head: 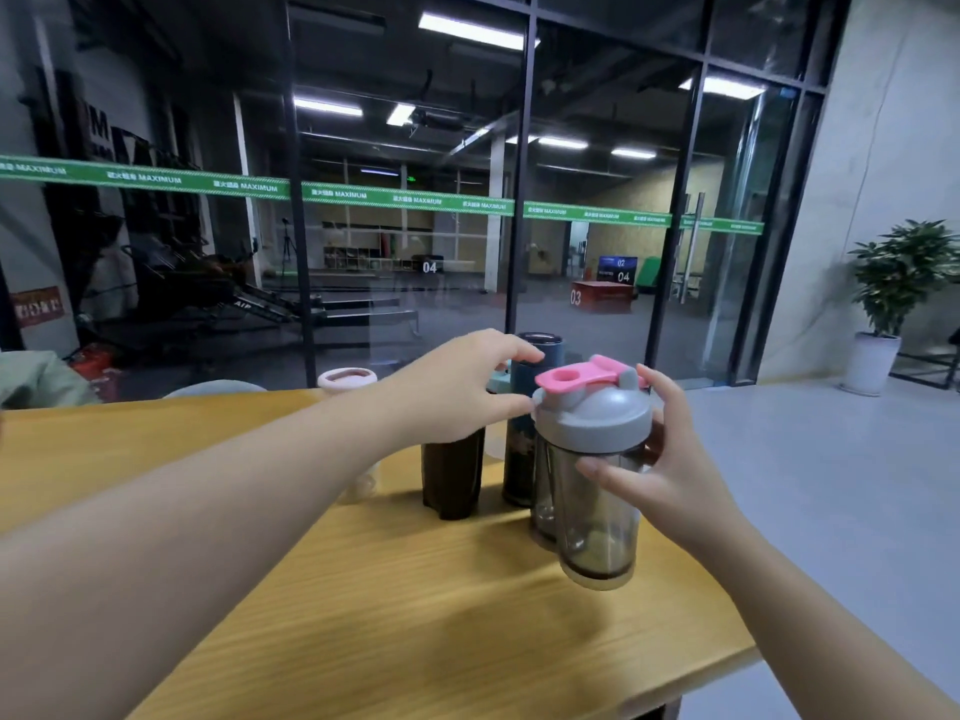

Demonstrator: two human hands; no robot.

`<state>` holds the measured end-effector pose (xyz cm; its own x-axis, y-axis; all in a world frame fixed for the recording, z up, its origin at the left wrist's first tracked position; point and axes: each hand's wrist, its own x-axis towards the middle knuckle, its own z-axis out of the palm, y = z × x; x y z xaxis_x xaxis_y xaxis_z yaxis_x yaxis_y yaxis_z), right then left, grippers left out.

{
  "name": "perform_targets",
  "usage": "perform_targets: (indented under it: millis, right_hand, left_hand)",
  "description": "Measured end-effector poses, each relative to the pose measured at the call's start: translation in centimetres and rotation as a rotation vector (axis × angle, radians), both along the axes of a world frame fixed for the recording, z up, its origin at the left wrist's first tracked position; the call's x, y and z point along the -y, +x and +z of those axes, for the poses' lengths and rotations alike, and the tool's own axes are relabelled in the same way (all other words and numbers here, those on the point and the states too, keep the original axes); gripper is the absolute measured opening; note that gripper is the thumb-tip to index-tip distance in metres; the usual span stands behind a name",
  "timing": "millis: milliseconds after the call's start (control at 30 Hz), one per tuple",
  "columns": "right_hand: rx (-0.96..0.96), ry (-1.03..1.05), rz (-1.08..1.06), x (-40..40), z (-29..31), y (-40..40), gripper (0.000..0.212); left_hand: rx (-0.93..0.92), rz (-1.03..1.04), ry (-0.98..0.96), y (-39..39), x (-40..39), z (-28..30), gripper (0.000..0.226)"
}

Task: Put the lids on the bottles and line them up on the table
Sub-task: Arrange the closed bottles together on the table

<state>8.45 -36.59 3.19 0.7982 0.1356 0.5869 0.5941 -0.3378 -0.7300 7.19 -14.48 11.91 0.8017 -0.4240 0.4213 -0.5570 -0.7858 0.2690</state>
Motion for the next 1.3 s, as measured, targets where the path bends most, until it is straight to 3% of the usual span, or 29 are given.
perform_targets:
  millis: [200,433,667,967,1300]
  right_hand:
    - [-0.020,0.043,-0.028,1.2,-1.9,0.6,0.102]
    - [-0.011,0.118,-0.036,1.8,-2.7,0.7,0.091]
    - [-0.018,0.127,-0.089,2.5,-3.4,0.3,0.085]
    - [-0.067,0.149,-0.096,2.7,-4.0,0.0,0.087]
    - [-0.097,0.162,-0.096,3.0,-4.4,0.2,0.088]
  left_hand:
    - [0.083,0.178,-0.023,4.1,-2.5,-2.2,0.051]
    - [-0.140,0.216,0.121,6.7,-4.1,-3.6,0.073]
    - [-0.173,0.229,0.169,7.8,-3.6,-4.2,0.075]
    - [-0.193,0.245,0.149,8.8,-3.9,-4.2,0.062]
    - [-0.053,0.240,0.203,9.6,-5.1,-4.1,0.045]
